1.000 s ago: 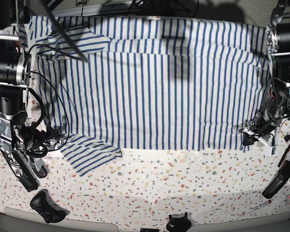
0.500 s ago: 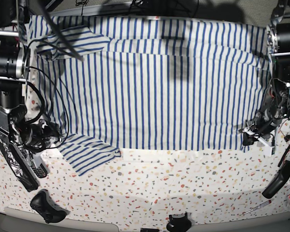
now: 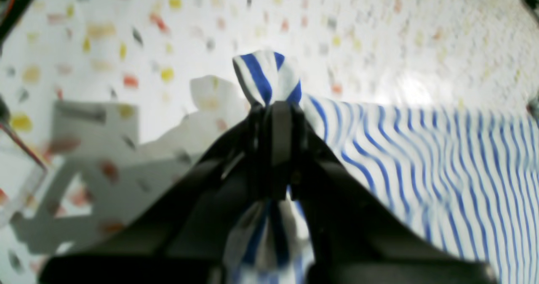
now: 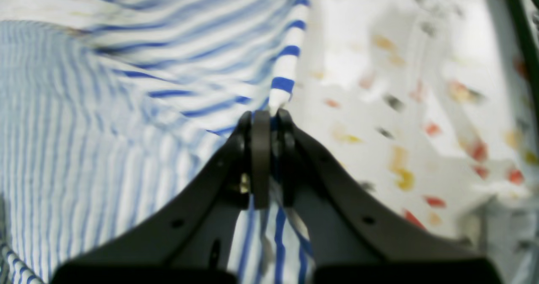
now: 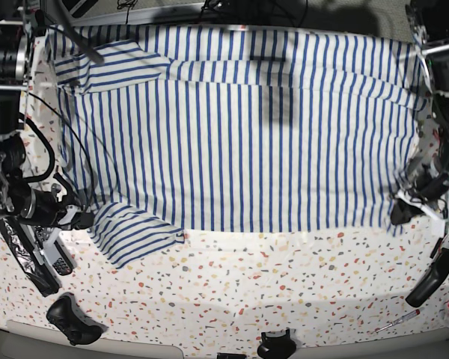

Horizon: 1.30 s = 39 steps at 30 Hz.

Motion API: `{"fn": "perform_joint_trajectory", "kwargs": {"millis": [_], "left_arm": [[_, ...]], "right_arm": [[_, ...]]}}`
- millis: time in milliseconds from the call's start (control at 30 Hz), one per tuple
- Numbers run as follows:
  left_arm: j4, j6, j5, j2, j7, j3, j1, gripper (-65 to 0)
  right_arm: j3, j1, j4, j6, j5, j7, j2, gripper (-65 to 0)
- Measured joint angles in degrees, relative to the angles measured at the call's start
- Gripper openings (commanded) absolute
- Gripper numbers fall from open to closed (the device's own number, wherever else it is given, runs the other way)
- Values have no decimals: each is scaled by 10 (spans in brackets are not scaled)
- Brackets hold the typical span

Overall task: Layout the t-shirt on the table in an organized manner, then fold the t-shirt properly
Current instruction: 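Lift the hem and fold it over toward the collar with both grippers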

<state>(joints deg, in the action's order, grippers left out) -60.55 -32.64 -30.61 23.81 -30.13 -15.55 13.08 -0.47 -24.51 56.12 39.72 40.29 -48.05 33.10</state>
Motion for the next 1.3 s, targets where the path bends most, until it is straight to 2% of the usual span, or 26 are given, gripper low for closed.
{"fn": "perform_joint_trajectory", "kwargs": {"millis": [133,300,700,1033,1300], "left_arm": [[-57,0,5,-2,-7,1,-64,-650],[-146,34,-2,-2,-4,-3,-122,-650],[-292,35,-33,-5,-7,-119,-253,-650],[-327,26,-67,-5,-34,-184,-335,-650],[-327,24,-54,-5,-34,-186,-375,-650]], "right_arm": [[63,63,75,0,3,-9,-3,-650],[157,139,156,-2,37,-42,0,-650],[288,326,309,0,92,-51,-7,-650],[381,426,404,0,92,-54,-76,-650],[389,472,404,0,81,-56,-96,-650]]}}
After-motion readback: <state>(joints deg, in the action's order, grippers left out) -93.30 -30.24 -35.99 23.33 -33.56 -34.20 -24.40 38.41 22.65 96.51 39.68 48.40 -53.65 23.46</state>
